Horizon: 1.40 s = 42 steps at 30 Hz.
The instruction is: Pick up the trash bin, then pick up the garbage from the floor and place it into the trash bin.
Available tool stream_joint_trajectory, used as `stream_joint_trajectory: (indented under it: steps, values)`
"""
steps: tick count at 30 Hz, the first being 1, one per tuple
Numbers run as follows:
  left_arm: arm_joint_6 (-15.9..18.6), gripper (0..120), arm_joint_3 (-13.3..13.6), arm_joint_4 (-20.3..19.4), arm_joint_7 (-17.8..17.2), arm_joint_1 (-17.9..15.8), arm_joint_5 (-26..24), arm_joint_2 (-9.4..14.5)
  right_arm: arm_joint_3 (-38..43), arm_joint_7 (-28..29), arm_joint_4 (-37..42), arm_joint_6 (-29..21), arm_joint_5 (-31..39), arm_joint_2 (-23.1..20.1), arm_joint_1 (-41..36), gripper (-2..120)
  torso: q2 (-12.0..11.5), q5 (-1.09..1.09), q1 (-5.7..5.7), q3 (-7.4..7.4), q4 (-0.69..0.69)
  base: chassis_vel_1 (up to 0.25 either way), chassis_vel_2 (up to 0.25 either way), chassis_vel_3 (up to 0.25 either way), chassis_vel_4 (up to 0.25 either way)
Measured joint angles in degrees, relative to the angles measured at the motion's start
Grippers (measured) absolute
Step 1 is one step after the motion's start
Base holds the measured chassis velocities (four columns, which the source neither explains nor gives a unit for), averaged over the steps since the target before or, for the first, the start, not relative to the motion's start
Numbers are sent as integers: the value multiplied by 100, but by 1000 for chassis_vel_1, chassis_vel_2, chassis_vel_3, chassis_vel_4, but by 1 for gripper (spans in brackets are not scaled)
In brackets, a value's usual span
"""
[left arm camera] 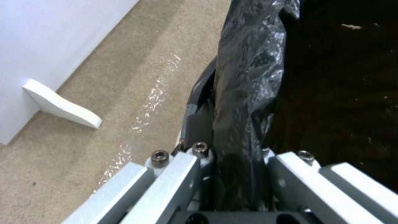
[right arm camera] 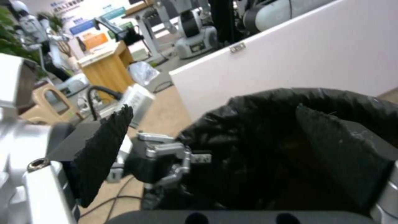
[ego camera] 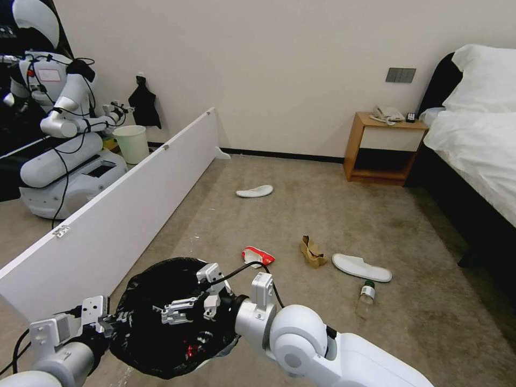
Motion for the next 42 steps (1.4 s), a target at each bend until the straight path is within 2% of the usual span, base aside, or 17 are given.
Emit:
stream_joint_trajectory:
  steps: [4, 6, 7, 9, 11, 14, 17, 18, 20, 32, 38, 42]
  values:
    - [0, 3, -7, 8, 11, 1, -2, -2, 49, -367, -5, 313, -95, 66, 11, 100, 0, 0, 0, 0, 0, 0, 0, 0, 0]
    - [0, 3, -12, 15, 17, 3, -2, -4, 139, -764, -81, 970, -448, 253, 91, 100, 0, 0, 0, 0, 0, 0, 0, 0, 0]
    - [0, 3, -12, 15, 17, 3, -2, -4, 139, -764, -81, 970, -448, 253, 91, 100, 0, 0, 0, 0, 0, 0, 0, 0, 0]
    - [0, 3, -27, 19, 21, 3, -2, -15, 330, -870, -146, 1321, -792, 397, 149, 100, 0, 0, 0, 0, 2, 0, 0, 0, 0]
    - [-1, 3, -38, 29, 21, 1, 0, -27, 506, -900, -169, 1379, -889, 449, 168, 100, 0, 0, 0, 0, 2, 0, 0, 0, 0]
    - [0, 3, -71, 49, 28, 0, 5, -57, 939, -895, -185, 1351, -877, 469, 175, 100, 0, 0, 0, 0, 0, 0, 0, 0, 0]
    - [0, 3, -182, 75, 75, 17, 86, -142, 1699, -667, -267, 1090, -795, 419, 19, 100, 0, 1, 0, 0, -1, 0, 0, 0, 0]
    - [0, 3, -182, 75, 75, 17, 86, -142, 1699, -667, -267, 1090, -795, 419, 19, 100, 0, 1, 0, 0, -1, 0, 0, 0, 0]
    - [0, 3, -280, 90, 95, 15, 143, -216, 2186, -499, -307, 984, -821, 398, -257, 100, 0, 1, 0, 0, -1, 0, 0, 0, 0]
    - [0, 3, -527, 150, 122, -43, 451, -441, 3033, -166, -332, 929, -1354, 508, -1320, 100, 0, 1, 0, 0, 0, 0, 0, 0, 0]
    - [0, 3, -779, 244, 132, -26, 522, -587, 3359, -36, -235, 685, -1770, 467, -1848, 100, 0, 0, 0, 0, 1, 0, 0, 0, 0]
    - [0, 3, -936, 259, 166, 27, 523, -656, 3544, -20, -475, 549, -2262, 505, -2262, 100, 0, 0, 0, 0, -1, 0, 0, 0, 0]
